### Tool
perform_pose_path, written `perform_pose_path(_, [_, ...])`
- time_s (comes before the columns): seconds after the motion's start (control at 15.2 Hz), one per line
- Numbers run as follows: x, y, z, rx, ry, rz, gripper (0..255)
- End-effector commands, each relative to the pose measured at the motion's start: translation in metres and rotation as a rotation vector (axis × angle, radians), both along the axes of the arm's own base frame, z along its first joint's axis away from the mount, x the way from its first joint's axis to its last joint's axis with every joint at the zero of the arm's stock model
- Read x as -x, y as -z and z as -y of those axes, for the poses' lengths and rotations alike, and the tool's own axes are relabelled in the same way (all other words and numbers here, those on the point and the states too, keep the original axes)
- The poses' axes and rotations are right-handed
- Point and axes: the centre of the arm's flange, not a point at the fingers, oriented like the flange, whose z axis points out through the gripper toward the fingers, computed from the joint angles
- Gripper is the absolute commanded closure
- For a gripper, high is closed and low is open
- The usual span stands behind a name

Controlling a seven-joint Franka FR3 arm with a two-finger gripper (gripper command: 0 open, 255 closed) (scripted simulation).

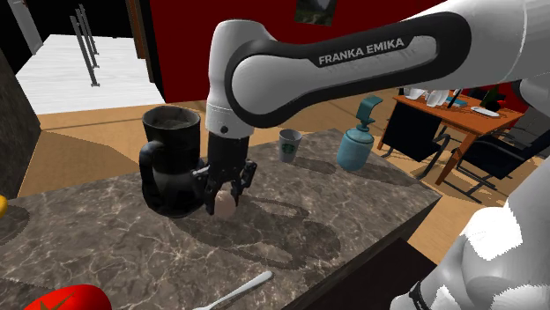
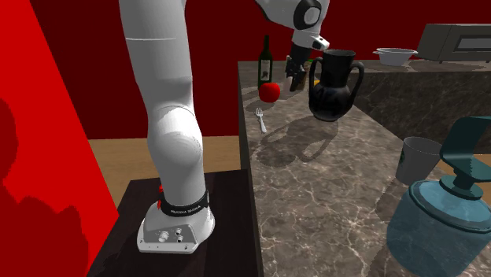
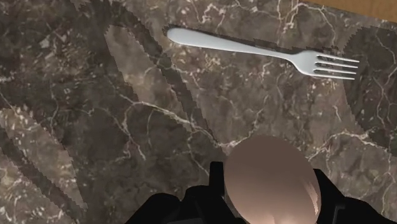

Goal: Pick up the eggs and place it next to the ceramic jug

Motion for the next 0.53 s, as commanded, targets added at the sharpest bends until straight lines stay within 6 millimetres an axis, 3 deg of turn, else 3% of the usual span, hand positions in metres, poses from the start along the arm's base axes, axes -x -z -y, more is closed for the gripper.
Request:
perform_pose_path(0.0, [0.000, 0.011, -0.001, 0.000, 0.000, 0.001, 255])
perform_pose_path(0.46, [0.000, 0.048, -0.001, 0.000, 0.000, 0.001, 255])
